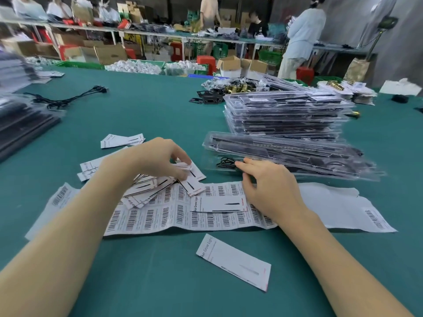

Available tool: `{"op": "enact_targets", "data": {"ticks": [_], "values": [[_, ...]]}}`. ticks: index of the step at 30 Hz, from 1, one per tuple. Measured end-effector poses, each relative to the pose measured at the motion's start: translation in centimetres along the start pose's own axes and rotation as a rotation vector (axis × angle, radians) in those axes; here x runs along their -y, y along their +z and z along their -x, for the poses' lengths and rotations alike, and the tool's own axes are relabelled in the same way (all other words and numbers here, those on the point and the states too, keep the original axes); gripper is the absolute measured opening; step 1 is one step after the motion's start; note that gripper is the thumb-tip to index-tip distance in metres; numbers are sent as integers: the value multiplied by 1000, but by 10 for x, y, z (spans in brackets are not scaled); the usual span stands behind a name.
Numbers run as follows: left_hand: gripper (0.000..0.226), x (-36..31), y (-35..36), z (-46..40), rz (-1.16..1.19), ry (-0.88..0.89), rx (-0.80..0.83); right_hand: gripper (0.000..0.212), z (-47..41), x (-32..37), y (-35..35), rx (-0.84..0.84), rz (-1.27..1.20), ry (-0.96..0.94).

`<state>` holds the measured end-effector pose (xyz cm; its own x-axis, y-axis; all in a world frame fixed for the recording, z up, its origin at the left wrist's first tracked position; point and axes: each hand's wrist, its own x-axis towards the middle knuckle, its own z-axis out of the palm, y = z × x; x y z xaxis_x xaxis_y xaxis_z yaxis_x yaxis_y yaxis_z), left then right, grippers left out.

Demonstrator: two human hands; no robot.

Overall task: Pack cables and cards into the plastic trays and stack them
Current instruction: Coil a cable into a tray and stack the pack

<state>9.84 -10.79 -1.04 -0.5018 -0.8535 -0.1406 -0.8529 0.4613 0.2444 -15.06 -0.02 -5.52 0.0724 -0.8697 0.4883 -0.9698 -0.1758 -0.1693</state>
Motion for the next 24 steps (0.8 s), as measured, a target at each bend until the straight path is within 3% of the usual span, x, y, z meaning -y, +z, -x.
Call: {"op": "enact_targets", "data": {"ticks": [7,14,18,20,24], "values": [[29,-7,0,2,-11,35,-29,37,0,0,-1,33,-2,8],[16,-22,-11,5,11,165,-269,37,2,0,2,2,-45,-13],[5,-49,-12,11,84,380,-423,38,3,-3,6,23,-104,38],[8,-62,2,11,59,442,-457,40,4,-3,6,18,-102,32],[13,-78,41,7,45,495,-692,33,2,-8,6,-13,-136,14]]}}
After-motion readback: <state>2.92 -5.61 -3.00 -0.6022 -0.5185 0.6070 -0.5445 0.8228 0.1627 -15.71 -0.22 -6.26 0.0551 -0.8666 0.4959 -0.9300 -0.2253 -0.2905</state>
